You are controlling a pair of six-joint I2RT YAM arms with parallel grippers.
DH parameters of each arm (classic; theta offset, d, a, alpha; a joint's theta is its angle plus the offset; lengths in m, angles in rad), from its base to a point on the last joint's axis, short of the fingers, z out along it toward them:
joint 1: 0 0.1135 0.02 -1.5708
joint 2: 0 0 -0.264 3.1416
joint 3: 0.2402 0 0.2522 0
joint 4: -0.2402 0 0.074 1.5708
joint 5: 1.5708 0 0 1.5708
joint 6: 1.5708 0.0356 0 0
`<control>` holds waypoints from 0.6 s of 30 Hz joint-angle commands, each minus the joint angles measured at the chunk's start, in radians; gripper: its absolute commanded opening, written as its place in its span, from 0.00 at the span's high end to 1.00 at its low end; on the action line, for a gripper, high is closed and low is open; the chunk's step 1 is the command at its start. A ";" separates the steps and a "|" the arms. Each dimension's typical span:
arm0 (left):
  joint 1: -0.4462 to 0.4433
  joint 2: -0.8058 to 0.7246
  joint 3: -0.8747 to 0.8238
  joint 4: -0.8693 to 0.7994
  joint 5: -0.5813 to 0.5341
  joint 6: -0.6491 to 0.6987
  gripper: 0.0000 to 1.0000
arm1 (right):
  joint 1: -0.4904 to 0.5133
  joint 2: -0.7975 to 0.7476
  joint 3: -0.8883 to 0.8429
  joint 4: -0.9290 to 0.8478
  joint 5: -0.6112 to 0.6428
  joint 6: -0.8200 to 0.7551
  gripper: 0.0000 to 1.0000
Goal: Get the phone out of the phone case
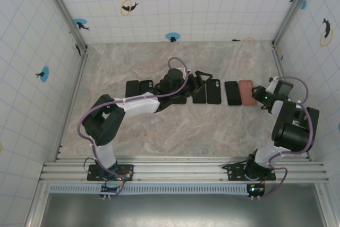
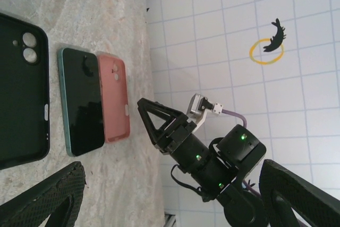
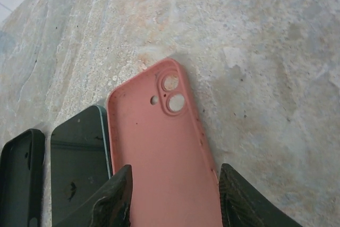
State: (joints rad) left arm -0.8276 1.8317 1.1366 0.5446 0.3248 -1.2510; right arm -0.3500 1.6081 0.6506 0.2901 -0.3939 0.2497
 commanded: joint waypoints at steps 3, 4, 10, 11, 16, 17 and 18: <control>0.023 -0.066 0.001 -0.073 -0.012 0.109 0.13 | 0.051 -0.033 0.030 -0.018 -0.028 -0.040 0.50; 0.027 -0.075 0.011 -0.104 -0.013 0.143 0.13 | 0.061 -0.049 0.016 0.002 -0.059 -0.030 0.48; 0.069 -0.123 0.069 -0.364 -0.094 0.415 0.02 | 0.174 -0.166 -0.009 -0.020 -0.136 -0.039 0.33; 0.082 -0.128 0.069 -0.386 -0.092 0.441 0.02 | 0.199 -0.183 -0.009 -0.033 -0.133 -0.050 0.32; 0.137 -0.166 0.059 -0.525 -0.144 0.619 0.02 | 0.326 -0.264 0.000 -0.095 -0.159 -0.100 0.11; 0.147 -0.182 0.047 -0.542 -0.161 0.662 0.02 | 0.358 -0.278 0.003 -0.113 -0.169 -0.124 0.01; 0.156 -0.198 0.033 -0.557 -0.180 0.702 0.02 | 0.389 -0.293 0.010 -0.136 -0.186 -0.149 0.01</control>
State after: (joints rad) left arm -0.6945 1.6905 1.1862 0.1040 0.2127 -0.7376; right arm -0.0158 1.3563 0.6548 0.2291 -0.5308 0.1665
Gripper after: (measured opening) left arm 0.975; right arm 0.979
